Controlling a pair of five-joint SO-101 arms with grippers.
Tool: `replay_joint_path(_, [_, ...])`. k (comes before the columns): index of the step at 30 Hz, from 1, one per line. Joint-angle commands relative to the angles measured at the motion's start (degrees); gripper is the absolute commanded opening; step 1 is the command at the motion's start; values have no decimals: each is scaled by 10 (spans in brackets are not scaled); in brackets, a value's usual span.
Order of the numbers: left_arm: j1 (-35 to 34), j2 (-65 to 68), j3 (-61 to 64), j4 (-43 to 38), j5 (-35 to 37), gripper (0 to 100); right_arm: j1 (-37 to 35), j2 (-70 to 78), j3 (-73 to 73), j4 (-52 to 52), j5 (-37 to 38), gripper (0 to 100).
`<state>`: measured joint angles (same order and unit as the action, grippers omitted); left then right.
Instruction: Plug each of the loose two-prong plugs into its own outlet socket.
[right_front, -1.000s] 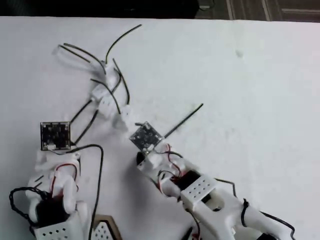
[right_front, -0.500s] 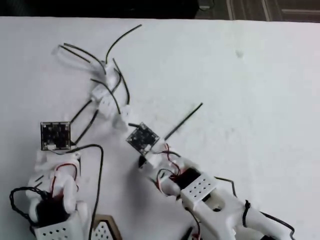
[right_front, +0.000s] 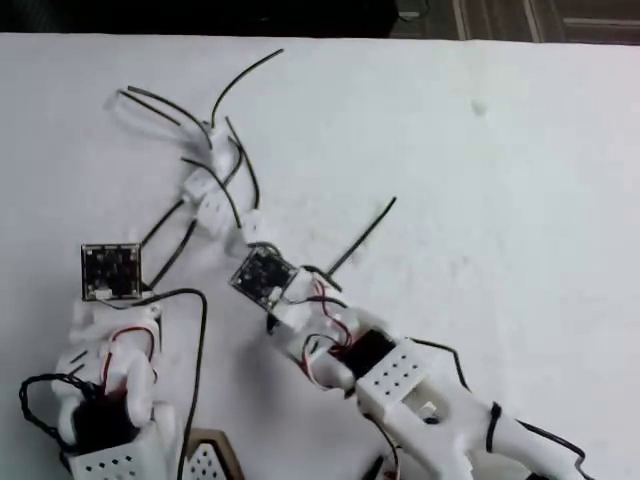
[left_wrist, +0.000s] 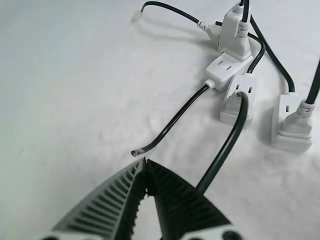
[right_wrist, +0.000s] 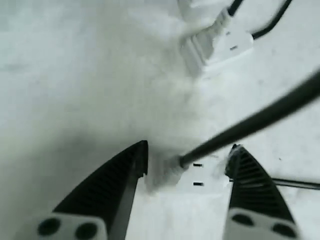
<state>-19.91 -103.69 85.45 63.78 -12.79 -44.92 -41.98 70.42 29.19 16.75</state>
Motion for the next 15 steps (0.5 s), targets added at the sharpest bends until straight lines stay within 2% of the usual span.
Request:
replay_joint_path(1, [-3,-5,-4,-12,-7,28,-14,-58,-52,64,-37,248])
replay_joint_path(8, [-2,-5,-4,-12,-7,28,15,-110,-127,271,-43,250])
replay_joint_path(10, [-2,-5,-3,-12,-7,28,39,-109,-139,320,-4,250])
replay_joint_path(15, [-2,-5,-3,-12,-7,28,102,-109,-139,377,149,250])
